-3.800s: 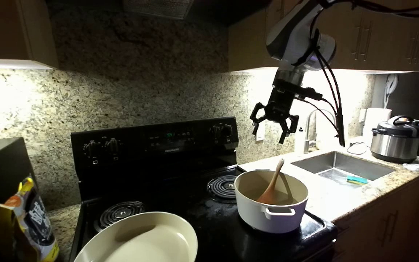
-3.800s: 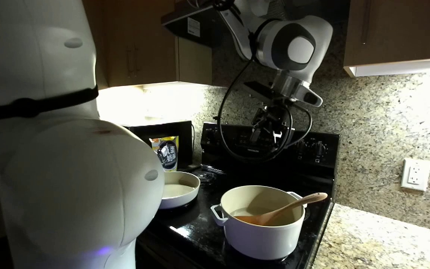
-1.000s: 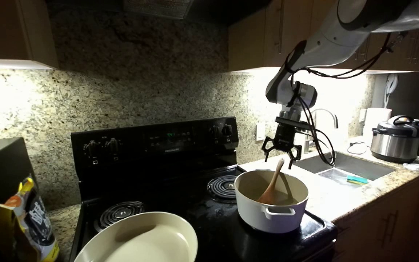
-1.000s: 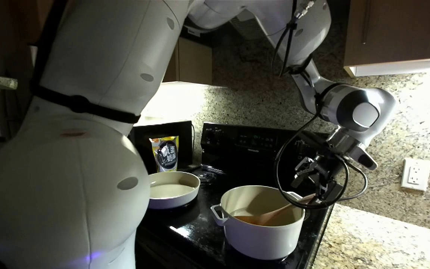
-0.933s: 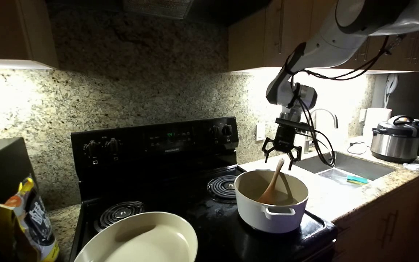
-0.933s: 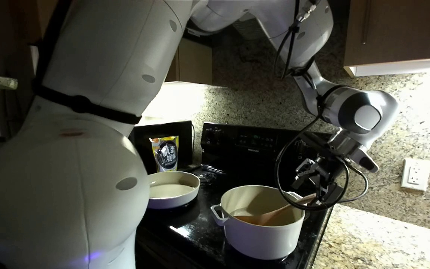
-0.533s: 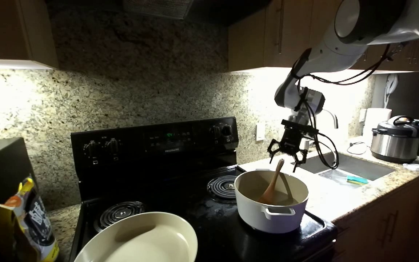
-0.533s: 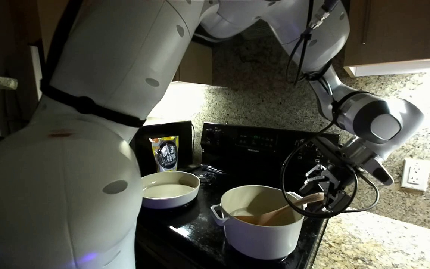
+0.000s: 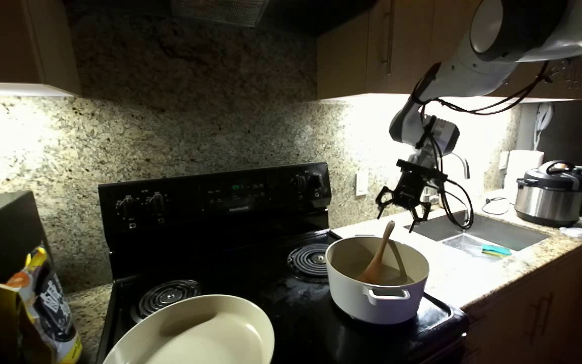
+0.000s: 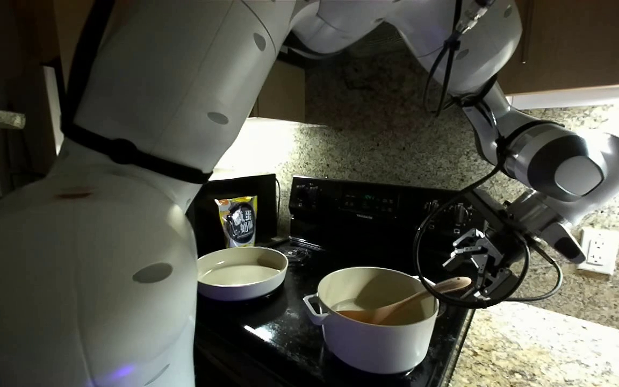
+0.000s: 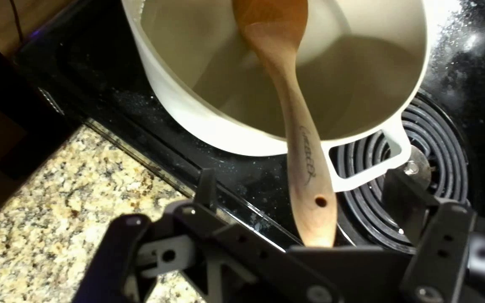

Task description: Stir the contents of the white pot with the cooking stick

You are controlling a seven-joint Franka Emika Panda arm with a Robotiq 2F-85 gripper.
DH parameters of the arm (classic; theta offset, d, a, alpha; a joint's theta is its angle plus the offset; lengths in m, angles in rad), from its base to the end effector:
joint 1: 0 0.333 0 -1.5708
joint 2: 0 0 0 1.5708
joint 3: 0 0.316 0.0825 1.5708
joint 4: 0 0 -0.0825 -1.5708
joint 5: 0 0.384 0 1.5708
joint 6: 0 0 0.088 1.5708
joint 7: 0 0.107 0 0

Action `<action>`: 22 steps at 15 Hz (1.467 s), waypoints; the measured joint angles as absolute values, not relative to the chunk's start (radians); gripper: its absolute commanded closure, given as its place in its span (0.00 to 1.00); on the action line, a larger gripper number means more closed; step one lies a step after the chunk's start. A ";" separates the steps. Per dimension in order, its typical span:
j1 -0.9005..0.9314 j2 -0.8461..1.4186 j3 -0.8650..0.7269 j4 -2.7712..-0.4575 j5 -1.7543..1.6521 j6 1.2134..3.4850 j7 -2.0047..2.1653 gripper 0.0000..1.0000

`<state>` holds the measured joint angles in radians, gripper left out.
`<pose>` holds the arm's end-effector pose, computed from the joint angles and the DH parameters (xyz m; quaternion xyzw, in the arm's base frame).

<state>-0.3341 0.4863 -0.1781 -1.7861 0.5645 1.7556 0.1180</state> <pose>0.5488 -0.2465 0.2632 -0.8571 0.4046 0.1935 0.2537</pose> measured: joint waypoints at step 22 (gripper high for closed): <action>-0.320 0.511 -0.172 -1.757 0.621 1.843 0.122 0.66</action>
